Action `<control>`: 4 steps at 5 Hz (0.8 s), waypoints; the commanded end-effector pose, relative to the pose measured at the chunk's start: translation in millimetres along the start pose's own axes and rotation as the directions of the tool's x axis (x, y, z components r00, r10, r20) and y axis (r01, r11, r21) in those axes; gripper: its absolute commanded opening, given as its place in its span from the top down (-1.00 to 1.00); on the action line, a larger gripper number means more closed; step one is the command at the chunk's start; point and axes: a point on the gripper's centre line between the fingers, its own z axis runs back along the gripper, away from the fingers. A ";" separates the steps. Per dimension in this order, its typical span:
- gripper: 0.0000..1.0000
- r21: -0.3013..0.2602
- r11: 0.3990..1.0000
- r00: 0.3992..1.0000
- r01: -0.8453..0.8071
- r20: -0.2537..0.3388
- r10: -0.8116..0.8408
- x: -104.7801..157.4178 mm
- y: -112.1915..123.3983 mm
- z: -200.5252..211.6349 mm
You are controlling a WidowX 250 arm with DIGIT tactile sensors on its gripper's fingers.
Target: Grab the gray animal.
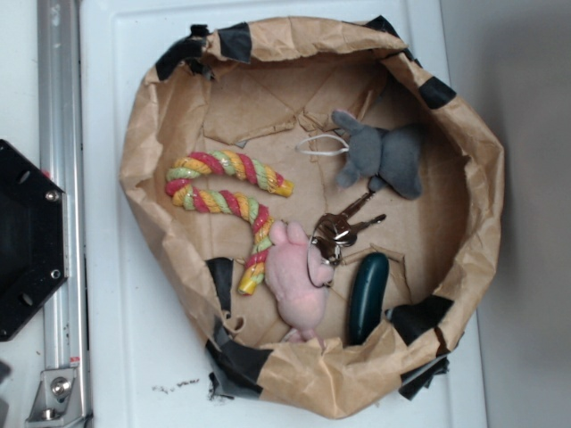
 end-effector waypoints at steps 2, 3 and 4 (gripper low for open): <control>-1.00 -0.091 0.980 0.980 -0.174 0.078 0.182 37.0 13.0 -36.7; -1.00 -0.017 0.969 0.957 -0.248 0.148 0.248 80.5 19.5 -68.0; -1.00 -0.021 0.980 0.956 -0.200 0.216 0.199 113.1 11.8 -89.3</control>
